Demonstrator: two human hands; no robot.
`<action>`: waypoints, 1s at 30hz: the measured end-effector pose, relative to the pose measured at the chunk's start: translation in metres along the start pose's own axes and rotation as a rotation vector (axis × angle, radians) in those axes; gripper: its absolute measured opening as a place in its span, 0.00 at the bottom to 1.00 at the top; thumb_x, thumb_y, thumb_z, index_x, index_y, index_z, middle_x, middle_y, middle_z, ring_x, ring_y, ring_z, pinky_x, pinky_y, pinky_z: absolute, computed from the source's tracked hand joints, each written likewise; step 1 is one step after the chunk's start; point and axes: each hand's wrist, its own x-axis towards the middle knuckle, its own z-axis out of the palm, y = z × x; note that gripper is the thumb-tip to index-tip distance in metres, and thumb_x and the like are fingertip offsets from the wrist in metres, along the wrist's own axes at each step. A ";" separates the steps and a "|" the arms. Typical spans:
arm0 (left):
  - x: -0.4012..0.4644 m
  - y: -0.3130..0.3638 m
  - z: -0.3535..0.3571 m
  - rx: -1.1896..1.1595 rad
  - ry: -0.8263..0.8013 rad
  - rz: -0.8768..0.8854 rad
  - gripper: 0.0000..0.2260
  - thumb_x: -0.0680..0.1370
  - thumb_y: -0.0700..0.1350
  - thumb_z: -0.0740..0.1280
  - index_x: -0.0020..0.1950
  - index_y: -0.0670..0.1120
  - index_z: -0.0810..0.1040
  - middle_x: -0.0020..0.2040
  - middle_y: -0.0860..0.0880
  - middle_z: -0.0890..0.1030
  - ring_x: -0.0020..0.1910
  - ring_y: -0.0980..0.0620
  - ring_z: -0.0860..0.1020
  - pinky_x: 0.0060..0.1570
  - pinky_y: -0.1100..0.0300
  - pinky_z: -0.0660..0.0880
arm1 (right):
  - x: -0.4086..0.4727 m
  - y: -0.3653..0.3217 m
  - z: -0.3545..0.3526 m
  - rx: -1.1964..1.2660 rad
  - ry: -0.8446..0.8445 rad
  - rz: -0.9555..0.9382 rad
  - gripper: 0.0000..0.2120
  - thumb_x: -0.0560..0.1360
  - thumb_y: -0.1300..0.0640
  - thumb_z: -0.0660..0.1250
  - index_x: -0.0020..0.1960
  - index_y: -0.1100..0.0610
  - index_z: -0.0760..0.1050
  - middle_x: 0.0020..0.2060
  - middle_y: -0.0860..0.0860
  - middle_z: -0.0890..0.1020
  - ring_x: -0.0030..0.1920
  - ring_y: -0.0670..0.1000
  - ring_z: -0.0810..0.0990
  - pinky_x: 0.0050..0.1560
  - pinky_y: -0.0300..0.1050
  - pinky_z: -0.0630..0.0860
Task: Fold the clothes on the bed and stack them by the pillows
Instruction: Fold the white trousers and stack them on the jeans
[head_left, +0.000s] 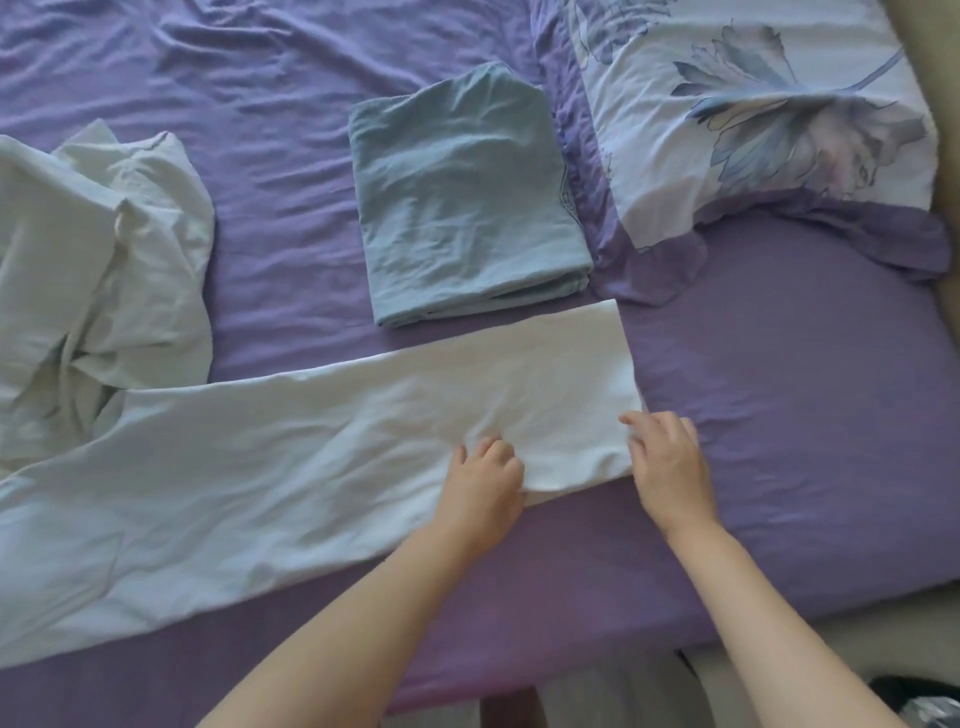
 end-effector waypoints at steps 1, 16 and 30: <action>0.001 -0.003 -0.005 -0.102 0.041 -0.017 0.10 0.78 0.46 0.60 0.55 0.43 0.74 0.59 0.44 0.74 0.63 0.45 0.69 0.59 0.51 0.66 | 0.000 -0.001 -0.003 0.029 0.043 -0.007 0.10 0.73 0.71 0.64 0.53 0.63 0.78 0.44 0.60 0.78 0.45 0.63 0.74 0.45 0.55 0.73; -0.026 -0.001 0.027 -0.122 0.028 0.007 0.18 0.81 0.49 0.56 0.71 0.49 0.66 0.78 0.46 0.54 0.77 0.47 0.52 0.73 0.45 0.47 | -0.016 -0.027 0.018 -0.350 0.041 -0.222 0.14 0.64 0.68 0.73 0.49 0.61 0.80 0.57 0.62 0.78 0.60 0.64 0.76 0.58 0.62 0.71; -0.139 -0.176 0.038 -0.039 -0.018 -0.563 0.29 0.80 0.59 0.49 0.76 0.58 0.35 0.78 0.50 0.36 0.76 0.43 0.36 0.70 0.36 0.40 | -0.051 -0.207 0.131 -0.441 -0.551 -0.435 0.26 0.80 0.45 0.50 0.76 0.45 0.47 0.77 0.55 0.44 0.76 0.60 0.41 0.72 0.60 0.47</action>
